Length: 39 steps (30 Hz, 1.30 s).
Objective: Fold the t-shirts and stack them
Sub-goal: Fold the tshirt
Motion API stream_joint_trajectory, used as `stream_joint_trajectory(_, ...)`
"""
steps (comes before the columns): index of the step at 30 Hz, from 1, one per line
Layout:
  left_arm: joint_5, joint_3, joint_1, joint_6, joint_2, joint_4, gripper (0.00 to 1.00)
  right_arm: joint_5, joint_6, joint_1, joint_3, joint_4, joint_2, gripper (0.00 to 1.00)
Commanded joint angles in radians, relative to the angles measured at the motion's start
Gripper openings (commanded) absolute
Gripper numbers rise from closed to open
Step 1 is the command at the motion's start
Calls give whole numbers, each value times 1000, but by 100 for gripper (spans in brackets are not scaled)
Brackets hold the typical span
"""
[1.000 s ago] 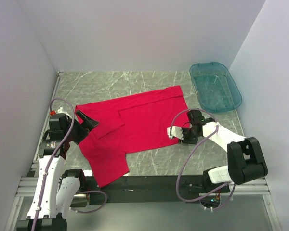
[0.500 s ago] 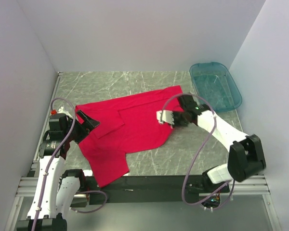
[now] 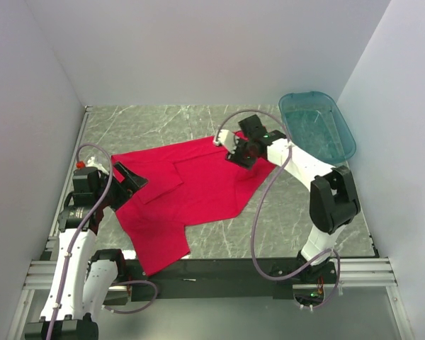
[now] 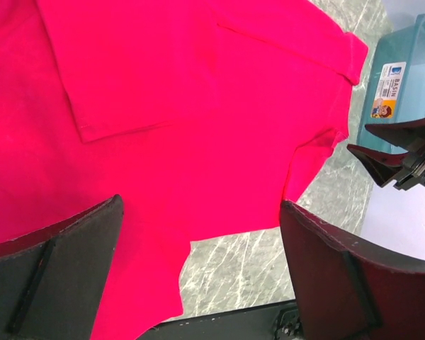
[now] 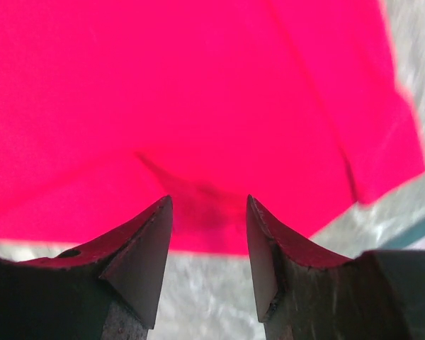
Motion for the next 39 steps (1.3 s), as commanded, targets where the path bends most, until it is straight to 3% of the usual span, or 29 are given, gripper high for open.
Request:
stream_joint_trajectory(1,35,-19,2,14,0,47,98,-35,-33,-58,-50,-86,-52,53)
stream_joint_trajectory(7,64,-51,2,-9,-19,55,97,-88,-136,-100,-39,-150,3,55)
stream_joint_trajectory(23,102,-74,2,-60,-31,6,97,-130,-113,-83,35,-169,110,52)
stream_joint_trajectory(27,44,-19,2,-34,-36,-45,97,-144,-113,-63,-7,-114,-34,65)
stream_joint_trajectory(31,-63,70,2,-5,-77,-82,97,-266,-220,59,-68,-147,-159,68)
stream_joint_trajectory(34,-126,123,2,-2,-123,-91,97,-400,-284,225,-132,-135,-215,68)
stream_joint_trajectory(39,-188,169,2,-14,-198,-119,97,-458,-222,603,-200,-33,-186,68)
